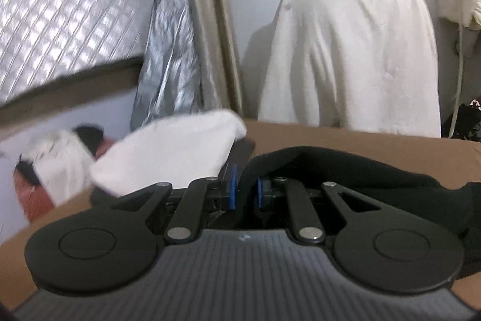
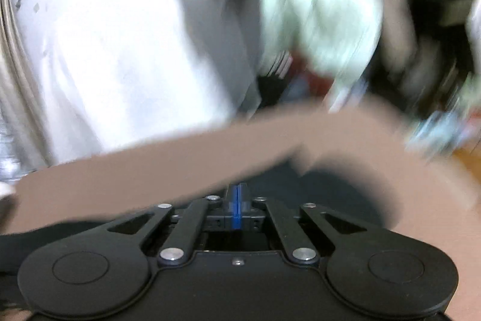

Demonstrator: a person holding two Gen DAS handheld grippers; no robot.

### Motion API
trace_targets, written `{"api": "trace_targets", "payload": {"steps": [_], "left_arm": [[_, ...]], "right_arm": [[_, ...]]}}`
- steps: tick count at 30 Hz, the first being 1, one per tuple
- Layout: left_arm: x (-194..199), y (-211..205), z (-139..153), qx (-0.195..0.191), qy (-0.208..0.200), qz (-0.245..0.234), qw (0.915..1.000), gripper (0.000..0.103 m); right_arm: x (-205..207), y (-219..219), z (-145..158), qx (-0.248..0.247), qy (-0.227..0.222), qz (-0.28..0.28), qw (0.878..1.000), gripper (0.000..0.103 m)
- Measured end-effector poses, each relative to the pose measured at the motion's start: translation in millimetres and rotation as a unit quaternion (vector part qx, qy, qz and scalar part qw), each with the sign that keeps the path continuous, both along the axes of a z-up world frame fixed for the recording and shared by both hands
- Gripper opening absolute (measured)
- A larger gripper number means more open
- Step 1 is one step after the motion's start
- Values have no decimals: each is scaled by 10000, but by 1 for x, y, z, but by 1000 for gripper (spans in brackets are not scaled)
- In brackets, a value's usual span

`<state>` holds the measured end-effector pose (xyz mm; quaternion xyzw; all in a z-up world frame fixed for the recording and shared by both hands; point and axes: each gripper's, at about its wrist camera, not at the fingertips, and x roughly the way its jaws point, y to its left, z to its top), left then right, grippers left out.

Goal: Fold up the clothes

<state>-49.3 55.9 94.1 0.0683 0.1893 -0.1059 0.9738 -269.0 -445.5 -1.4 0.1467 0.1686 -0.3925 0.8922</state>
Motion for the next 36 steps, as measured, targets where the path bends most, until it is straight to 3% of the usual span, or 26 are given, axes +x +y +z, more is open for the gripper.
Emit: {"api": "trace_targets", "payload": {"steps": [2, 3, 5, 8, 9, 10, 15, 17, 19, 22, 25, 29, 30, 32, 34, 36], "left_arm": [[-6, 7, -4, -39, 289, -28, 9996, 12], [-9, 10, -9, -53, 442, -80, 9990, 12], [-10, 12, -21, 76, 702, -19, 9975, 12], [-10, 18, -29, 153, 814, 139, 9965, 10], [-13, 20, -25, 118, 661, 160, 9976, 11], [-16, 21, -21, 81, 499, 179, 9986, 11], [-36, 7, -17, 284, -157, -285, 9991, 10], [-44, 2, -16, 367, -418, -474, 9973, 10], [-45, 9, -12, 100, -405, -616, 9972, 9], [-46, 24, -4, -380, -369, -808, 9953, 9], [-42, 41, 2, -865, -210, -894, 9920, 9], [-25, 45, -2, -1121, 572, -1345, 9829, 11], [-20, 43, -4, -1107, 878, -1539, 9779, 14], [-10, 32, -16, -662, 1494, -1676, 9722, 34], [-2, 19, -38, -151, 2009, -1516, 9677, 85], [6, 7, -63, 289, 2458, -1216, 9612, 85]], "right_arm": [[-31, -8, 16, -234, 94, -514, 9984, 0], [-44, -18, 14, 64, 54, -620, 9980, 1], [-65, -47, -8, 1399, -181, -554, 9885, 10], [-70, -70, -45, 2995, -700, -325, 9510, 14], [-67, -73, -56, 3398, -877, -217, 9361, 28], [-64, -73, -60, 3515, -966, -167, 9311, 52], [-50, -57, -51, 2818, -1020, -171, 9539, 95], [-44, -50, -47, 2535, -1040, -173, 9616, 88], [-38, -44, -43, 2250, -1059, -174, 9684, 16], [-30, -34, -38, 1819, -1086, -176, 9772, 8], [-29, -22, -27, 1261, -1064, -236, 9860, 7], [-72, -9, 5, -27, -611, -915, 9939, 7], [-85, -14, 10, -19, -504, -1098, 9927, 7], [-97, -34, 1, 563, 25, -1148, 9918, 7], [-95, -53, -33, 1361, 852, -1078, 9811, 10], [-90, -71, -73, 2171, 1732, -984, 9556, 12]]}}
